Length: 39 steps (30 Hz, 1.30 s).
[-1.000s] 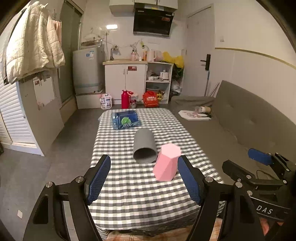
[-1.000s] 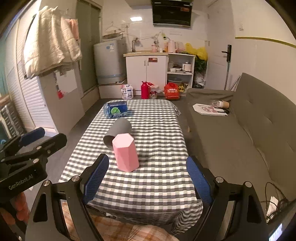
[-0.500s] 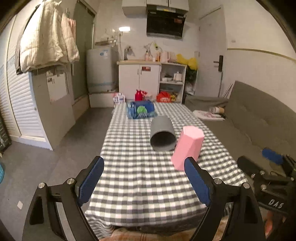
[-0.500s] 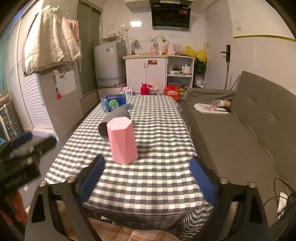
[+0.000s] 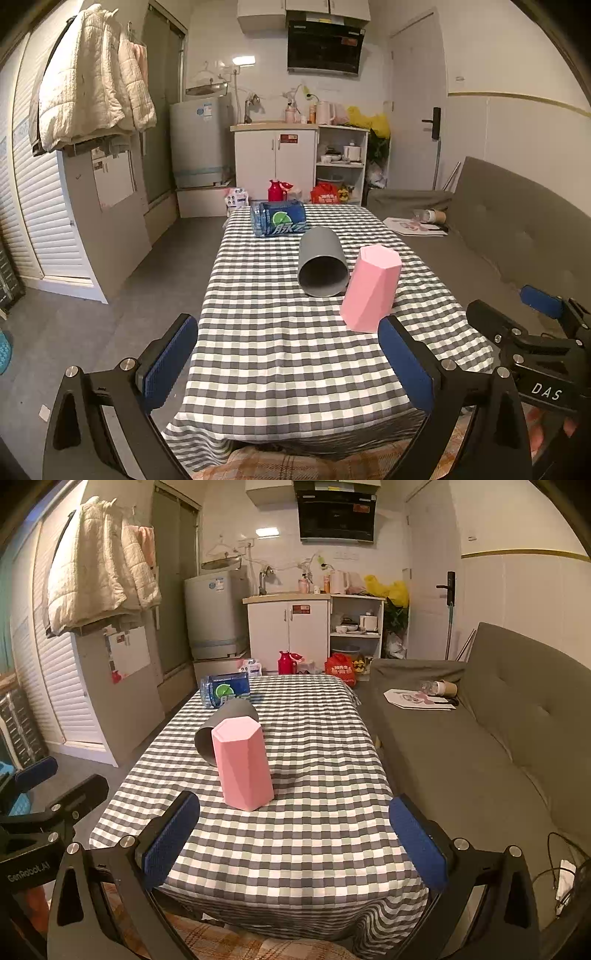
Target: Flip cup upside down
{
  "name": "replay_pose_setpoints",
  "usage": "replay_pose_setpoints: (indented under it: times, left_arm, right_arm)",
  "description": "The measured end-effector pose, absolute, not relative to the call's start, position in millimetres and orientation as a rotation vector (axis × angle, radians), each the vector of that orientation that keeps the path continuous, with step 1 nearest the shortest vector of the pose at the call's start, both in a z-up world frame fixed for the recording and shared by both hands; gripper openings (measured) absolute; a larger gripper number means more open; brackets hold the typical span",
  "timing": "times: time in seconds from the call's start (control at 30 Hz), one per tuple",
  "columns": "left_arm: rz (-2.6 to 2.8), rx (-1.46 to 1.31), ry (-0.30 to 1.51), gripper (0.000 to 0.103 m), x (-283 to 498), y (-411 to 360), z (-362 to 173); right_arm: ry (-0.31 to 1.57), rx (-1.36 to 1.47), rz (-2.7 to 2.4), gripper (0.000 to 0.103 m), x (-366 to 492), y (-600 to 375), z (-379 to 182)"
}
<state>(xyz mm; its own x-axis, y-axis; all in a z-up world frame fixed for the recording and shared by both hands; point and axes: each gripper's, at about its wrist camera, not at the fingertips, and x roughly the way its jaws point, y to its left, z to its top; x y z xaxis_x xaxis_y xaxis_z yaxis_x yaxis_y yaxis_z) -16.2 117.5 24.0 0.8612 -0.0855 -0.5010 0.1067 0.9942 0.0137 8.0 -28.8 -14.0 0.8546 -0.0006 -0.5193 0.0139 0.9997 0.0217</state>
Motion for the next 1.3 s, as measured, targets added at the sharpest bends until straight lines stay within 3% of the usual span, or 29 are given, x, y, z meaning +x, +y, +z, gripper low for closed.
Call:
replay_pose_setpoints:
  times: [1.3]
  left_arm:
    - [-0.076,0.024,0.531,0.101,-13.4,125.5,20.7]
  right_arm:
    - [0.545,0.019,-0.012,0.103,6.0,-30.9,-12.8]
